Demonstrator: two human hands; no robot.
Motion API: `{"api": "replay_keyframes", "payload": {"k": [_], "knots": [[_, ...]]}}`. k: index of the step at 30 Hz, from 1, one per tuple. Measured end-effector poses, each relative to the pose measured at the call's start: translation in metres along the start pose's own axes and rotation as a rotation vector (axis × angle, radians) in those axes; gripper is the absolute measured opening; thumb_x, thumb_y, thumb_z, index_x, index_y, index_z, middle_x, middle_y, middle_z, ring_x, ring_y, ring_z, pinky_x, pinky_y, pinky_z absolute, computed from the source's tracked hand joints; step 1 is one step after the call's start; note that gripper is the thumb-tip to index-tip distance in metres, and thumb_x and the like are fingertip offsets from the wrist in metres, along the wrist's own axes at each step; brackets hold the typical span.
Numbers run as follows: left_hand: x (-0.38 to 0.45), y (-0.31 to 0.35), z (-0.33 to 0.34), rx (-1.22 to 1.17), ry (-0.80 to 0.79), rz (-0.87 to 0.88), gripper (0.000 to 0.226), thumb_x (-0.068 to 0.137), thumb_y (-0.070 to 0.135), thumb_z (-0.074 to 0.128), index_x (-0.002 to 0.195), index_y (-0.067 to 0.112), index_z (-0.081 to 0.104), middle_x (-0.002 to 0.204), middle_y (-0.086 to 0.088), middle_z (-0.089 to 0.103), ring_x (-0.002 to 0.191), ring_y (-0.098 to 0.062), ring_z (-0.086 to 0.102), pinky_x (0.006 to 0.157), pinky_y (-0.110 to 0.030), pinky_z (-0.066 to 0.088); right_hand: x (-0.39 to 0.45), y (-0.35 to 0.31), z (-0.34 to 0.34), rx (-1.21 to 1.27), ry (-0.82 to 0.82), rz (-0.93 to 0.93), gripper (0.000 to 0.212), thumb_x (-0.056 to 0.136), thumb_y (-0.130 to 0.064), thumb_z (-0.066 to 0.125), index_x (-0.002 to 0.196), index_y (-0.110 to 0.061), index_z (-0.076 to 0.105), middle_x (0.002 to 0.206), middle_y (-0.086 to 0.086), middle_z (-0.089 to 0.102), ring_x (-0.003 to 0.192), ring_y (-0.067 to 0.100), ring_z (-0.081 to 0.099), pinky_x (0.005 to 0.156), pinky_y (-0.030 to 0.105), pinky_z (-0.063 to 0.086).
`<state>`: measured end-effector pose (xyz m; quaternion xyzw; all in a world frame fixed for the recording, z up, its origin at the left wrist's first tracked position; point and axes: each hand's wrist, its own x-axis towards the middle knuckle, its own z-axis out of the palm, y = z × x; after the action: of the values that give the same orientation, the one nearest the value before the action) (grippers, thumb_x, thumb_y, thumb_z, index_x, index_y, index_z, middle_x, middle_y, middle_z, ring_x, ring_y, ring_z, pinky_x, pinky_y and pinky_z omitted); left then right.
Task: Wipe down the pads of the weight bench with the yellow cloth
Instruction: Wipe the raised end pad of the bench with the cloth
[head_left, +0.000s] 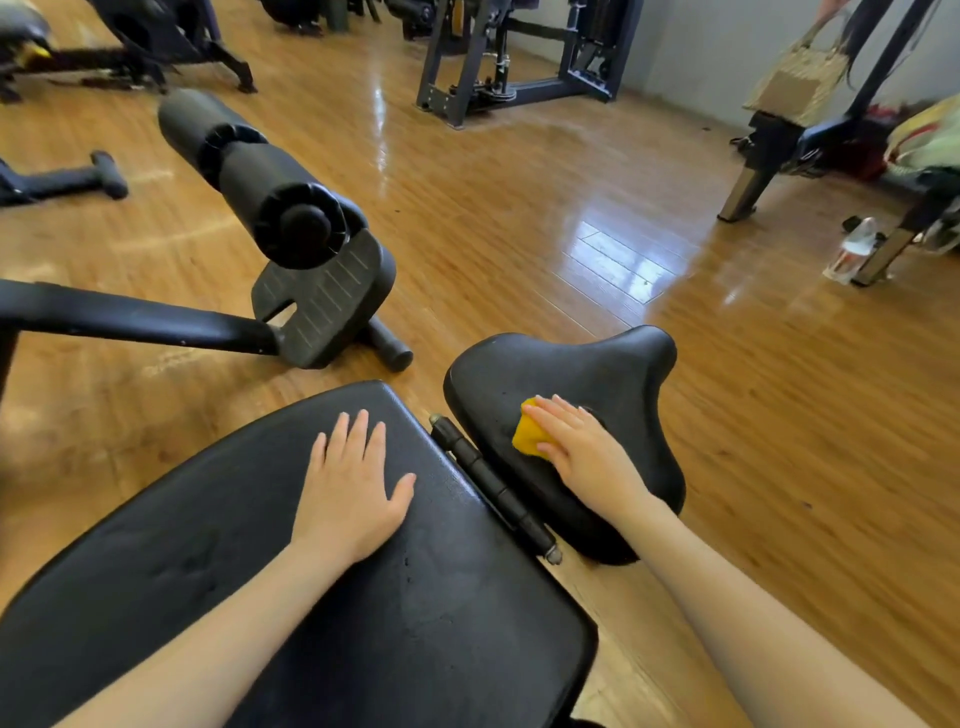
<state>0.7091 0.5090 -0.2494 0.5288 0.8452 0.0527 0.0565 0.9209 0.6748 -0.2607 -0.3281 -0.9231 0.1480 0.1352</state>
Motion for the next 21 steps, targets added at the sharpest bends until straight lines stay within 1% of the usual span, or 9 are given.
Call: {"api": "replay_keyframes", "payload": {"k": [3,5,8,9,11,14,16,18,21], "knots": [[0.001,0.0,0.004,0.015,0.042,0.009,0.077,0.083,0.057,0.016,0.147,0.012,0.013,0.156,-0.008,0.005,0.143,-0.024,-0.002,0.115,-0.039,0.001,0.04,0.029,-0.012,0.011,0.025,0.142,0.046,0.093,-0.021,0.05,0.138,-0.017,0.039,0.147,0.003,0.037,0.139,0.026,0.026,0.114,0.039,0.019],[0.002,-0.001,0.006,0.015,0.038,0.01,0.076,0.085,0.057,0.018,0.147,0.013,0.012,0.156,-0.008,0.005,0.143,-0.024,-0.003,0.115,-0.04,0.001,0.063,0.04,-0.017,-0.019,0.07,0.241,0.044,0.092,-0.019,0.051,0.135,-0.014,0.042,0.145,0.005,0.04,0.137,0.029,0.031,0.112,0.043,0.022],[0.003,-0.003,0.007,0.023,0.038,0.009,0.075,0.087,0.056,0.019,0.147,0.013,0.01,0.156,-0.008,0.003,0.143,-0.024,-0.004,0.115,-0.04,-0.001,0.079,0.02,-0.009,-0.035,0.17,0.369,0.042,0.091,-0.016,0.051,0.133,-0.014,0.045,0.143,0.007,0.043,0.133,0.029,0.036,0.11,0.044,0.022],[0.003,-0.004,0.005,0.028,0.038,0.008,0.076,0.086,0.057,0.018,0.147,0.013,0.009,0.156,-0.008,0.002,0.143,-0.024,-0.005,0.115,-0.04,-0.001,0.076,0.006,-0.004,-0.028,0.172,0.364,0.042,0.091,-0.015,0.051,0.132,-0.014,0.046,0.142,0.008,0.044,0.132,0.03,0.037,0.109,0.043,0.024],[0.004,-0.007,0.005,0.031,0.039,0.009,0.074,0.088,0.056,0.02,0.147,0.013,0.009,0.156,-0.008,0.002,0.143,-0.023,-0.005,0.115,-0.04,-0.001,0.058,-0.022,0.012,-0.006,0.132,0.264,0.042,0.089,-0.013,0.052,0.131,-0.015,0.047,0.139,0.009,0.047,0.129,0.031,0.041,0.106,0.04,0.028],[0.003,-0.006,0.006,0.013,0.063,0.013,0.076,0.086,0.057,0.019,0.147,0.012,0.012,0.156,-0.008,0.006,0.143,-0.024,-0.002,0.115,-0.04,0.0,0.015,-0.042,0.025,0.029,0.058,0.142,0.046,0.091,-0.017,0.052,0.136,-0.023,0.042,0.145,-0.002,0.04,0.137,0.02,0.031,0.113,0.035,0.022],[0.003,-0.005,0.004,0.021,0.066,0.014,0.08,0.081,0.057,0.015,0.147,0.012,0.013,0.156,-0.008,0.007,0.143,-0.024,-0.001,0.115,-0.04,0.001,0.0,-0.039,0.022,0.004,0.026,0.072,0.048,0.092,-0.021,0.052,0.138,-0.025,0.039,0.146,-0.005,0.038,0.138,0.017,0.029,0.114,0.033,0.02],[0.005,-0.006,0.004,0.017,0.073,0.015,0.08,0.081,0.057,0.015,0.147,0.012,0.013,0.156,-0.008,0.006,0.143,-0.024,-0.001,0.115,-0.04,0.001,0.004,-0.03,0.012,-0.018,0.021,-0.001,0.046,0.091,-0.023,0.05,0.136,-0.022,0.042,0.143,-0.002,0.042,0.135,0.02,0.035,0.111,0.033,0.023],[0.006,-0.005,0.006,0.01,0.072,0.017,0.073,0.089,0.055,0.022,0.147,0.012,0.011,0.156,-0.008,0.005,0.143,-0.024,-0.002,0.115,-0.04,0.001,0.032,-0.003,0.0,-0.025,0.012,0.042,0.044,0.093,-0.022,0.049,0.136,-0.019,0.042,0.143,-0.001,0.042,0.135,0.02,0.035,0.109,0.026,0.02]]}}
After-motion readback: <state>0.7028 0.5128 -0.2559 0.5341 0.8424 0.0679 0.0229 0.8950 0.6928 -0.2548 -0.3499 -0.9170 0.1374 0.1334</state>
